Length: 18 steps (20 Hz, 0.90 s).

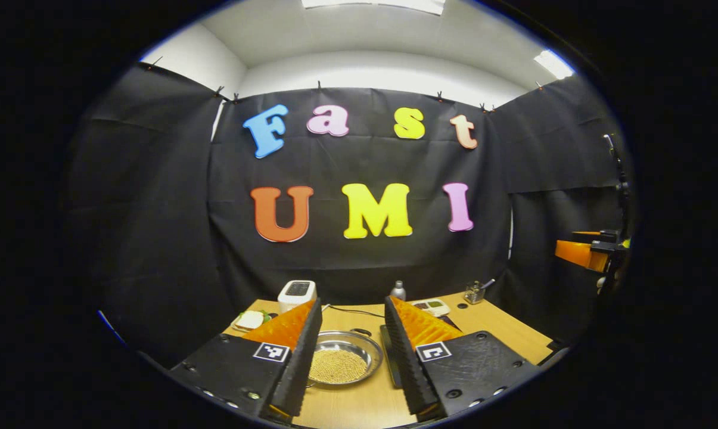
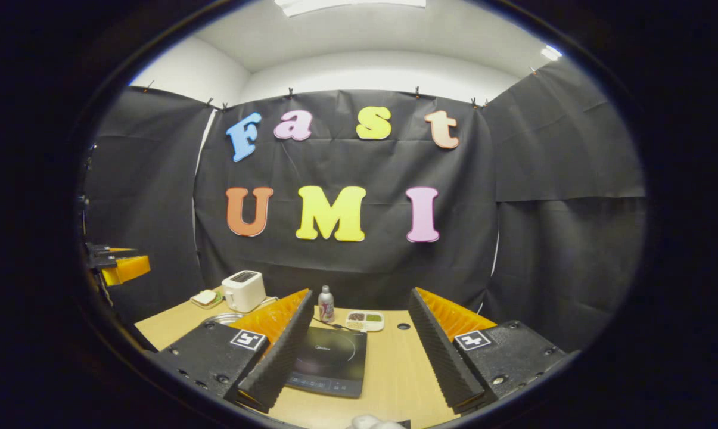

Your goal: First push the handle of the pot to place it horizontally, then grasp the pot with both hands and set it on the induction cooktop.

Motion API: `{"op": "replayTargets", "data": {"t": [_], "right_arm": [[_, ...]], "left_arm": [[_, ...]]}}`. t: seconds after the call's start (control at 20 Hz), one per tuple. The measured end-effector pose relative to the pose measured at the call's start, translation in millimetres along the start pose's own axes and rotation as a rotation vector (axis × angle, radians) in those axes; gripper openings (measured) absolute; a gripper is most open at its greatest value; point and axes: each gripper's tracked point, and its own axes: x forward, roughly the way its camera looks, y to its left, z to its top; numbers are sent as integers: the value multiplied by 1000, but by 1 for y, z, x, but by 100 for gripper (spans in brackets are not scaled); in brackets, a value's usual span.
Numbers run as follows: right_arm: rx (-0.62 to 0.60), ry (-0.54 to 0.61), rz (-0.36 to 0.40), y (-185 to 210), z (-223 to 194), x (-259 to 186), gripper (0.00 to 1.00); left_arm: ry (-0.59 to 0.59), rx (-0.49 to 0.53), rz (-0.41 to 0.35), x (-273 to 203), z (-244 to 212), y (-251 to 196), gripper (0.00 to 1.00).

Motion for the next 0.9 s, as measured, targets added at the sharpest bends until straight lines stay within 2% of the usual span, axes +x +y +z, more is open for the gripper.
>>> {"op": "replayTargets", "data": {"t": [0.05,0.1,0.2,0.35,0.45,0.9], "right_arm": [[-1,3,1,2,-4,-1,99],[-2,8,5,4,-6,-2,99],[-4,23,19,9,-13,-1,99],[-11,53,42,13,-26,5,99],[-12,71,57,14,-36,14,99],[59,180,100,13,-91,65,100]], "left_arm": [[7,13,0,0,-2,4,54],[18,31,10,1,-5,8,21],[52,57,13,3,-18,9,1],[129,47,-42,10,-45,-3,0],[211,53,-52,15,-72,2,0],[690,26,-83,30,-220,15,0]]}}
